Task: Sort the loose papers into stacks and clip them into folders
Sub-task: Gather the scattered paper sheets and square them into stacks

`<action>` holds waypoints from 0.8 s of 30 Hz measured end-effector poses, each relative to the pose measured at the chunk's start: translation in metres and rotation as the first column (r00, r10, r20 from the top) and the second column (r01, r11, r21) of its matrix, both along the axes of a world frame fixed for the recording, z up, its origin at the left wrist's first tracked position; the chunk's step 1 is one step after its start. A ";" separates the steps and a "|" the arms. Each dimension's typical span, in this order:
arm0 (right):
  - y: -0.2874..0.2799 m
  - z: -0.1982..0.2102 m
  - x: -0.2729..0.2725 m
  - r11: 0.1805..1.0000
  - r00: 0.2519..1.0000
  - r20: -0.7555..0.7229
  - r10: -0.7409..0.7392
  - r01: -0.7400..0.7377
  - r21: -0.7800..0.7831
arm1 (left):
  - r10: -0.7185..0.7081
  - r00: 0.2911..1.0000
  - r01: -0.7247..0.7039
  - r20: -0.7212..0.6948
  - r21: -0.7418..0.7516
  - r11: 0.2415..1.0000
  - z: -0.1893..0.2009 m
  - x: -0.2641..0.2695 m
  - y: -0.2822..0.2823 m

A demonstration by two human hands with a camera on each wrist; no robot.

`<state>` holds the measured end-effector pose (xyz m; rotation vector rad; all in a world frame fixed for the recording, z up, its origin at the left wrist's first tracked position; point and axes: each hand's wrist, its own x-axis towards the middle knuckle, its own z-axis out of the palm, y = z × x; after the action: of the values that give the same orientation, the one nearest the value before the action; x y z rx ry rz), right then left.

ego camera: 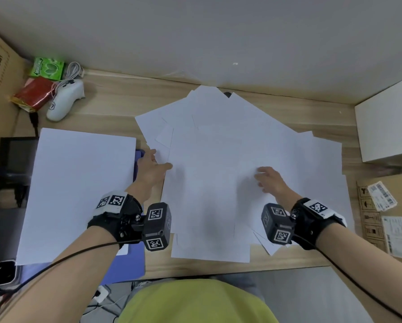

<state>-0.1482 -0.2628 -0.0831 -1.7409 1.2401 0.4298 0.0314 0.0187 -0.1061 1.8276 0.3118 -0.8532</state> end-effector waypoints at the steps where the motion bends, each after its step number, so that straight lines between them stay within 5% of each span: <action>1: 0.000 0.001 0.002 0.998 0.999 0.005 0.046 -0.046 0.039 | -0.001 1.000 0.001 -0.008 -0.008 1.000 0.000 0.001 0.000; 4: -0.015 0.005 0.004 0.992 0.998 0.019 0.068 -0.065 -0.110 | 0.010 1.000 -0.010 -0.028 0.006 1.000 0.000 0.003 0.005; 7: -0.028 0.005 0.000 0.957 0.991 -0.123 0.058 -0.090 -0.275 | 0.019 1.000 -0.018 -0.016 0.056 0.998 -0.001 -0.003 0.011; 14: 0.008 0.012 0.002 0.962 0.960 -0.124 0.252 -0.263 -0.079 | -0.060 0.998 0.061 -0.029 0.046 0.997 -0.001 -0.028 0.010; 24: 0.076 0.022 -0.018 0.966 0.978 0.064 0.196 -0.204 0.157 | -0.126 0.992 0.126 -0.003 0.011 0.992 0.013 -0.061 0.003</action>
<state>-0.1662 -0.1869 -0.0612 -1.7316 0.9704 0.5873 -0.0298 0.0213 -0.0934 1.8723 0.2049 -0.9424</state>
